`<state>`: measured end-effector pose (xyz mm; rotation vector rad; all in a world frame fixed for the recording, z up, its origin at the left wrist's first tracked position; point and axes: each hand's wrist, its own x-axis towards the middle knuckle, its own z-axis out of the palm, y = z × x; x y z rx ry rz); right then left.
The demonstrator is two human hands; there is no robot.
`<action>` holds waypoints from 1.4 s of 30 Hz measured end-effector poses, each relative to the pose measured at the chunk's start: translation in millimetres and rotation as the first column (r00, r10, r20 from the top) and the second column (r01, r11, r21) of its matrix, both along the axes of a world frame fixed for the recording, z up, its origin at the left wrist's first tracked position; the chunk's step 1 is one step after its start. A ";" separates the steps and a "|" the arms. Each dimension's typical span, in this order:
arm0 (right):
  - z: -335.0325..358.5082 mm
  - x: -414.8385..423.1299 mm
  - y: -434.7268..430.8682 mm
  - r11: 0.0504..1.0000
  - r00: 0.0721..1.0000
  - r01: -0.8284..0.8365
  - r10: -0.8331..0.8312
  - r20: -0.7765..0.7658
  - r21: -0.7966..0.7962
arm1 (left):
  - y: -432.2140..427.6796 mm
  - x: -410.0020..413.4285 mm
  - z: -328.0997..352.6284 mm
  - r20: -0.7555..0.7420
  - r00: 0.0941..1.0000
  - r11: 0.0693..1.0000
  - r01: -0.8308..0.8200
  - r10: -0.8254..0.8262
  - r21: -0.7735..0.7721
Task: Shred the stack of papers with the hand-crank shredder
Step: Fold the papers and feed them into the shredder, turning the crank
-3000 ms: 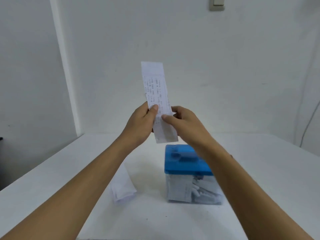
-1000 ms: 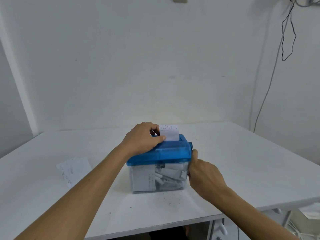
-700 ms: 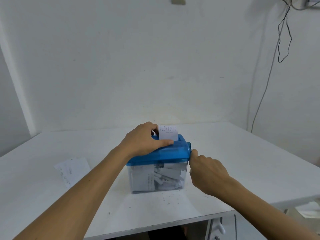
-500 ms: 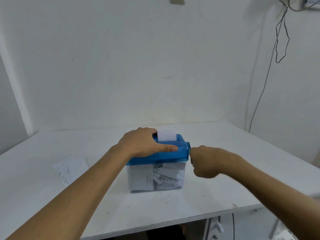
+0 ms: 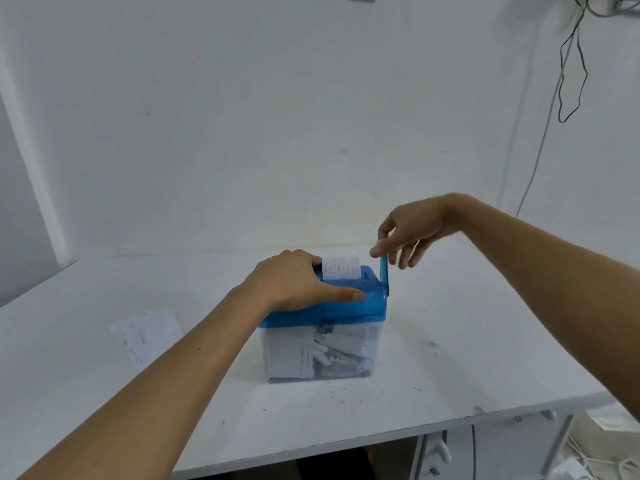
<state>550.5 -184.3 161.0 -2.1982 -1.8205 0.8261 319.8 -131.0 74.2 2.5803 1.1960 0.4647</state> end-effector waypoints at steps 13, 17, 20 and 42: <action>-176.1 -11.6 -3.6 0.821 0.709 0.510 -0.233 -0.665 0.256 | 5.7 3.0 -3.0 -0.103 0.994 0.999 0.026 -0.021 0.043; -179.2 -30.4 -33.6 0.757 0.790 0.543 -0.313 -0.527 0.364 | 2.0 2.1 -3.2 -0.111 0.994 0.997 0.007 0.001 0.071; -167.8 -36.3 -59.5 0.785 0.824 0.503 -0.310 -0.474 0.361 | 2.9 2.2 -3.2 -0.107 0.994 0.998 0.000 0.006 0.057; -70.8 -20.9 -42.9 0.684 0.942 0.297 -0.096 -0.322 0.666 | 3.3 3.2 0.4 0.000 0.998 0.996 0.058 -0.058 -0.067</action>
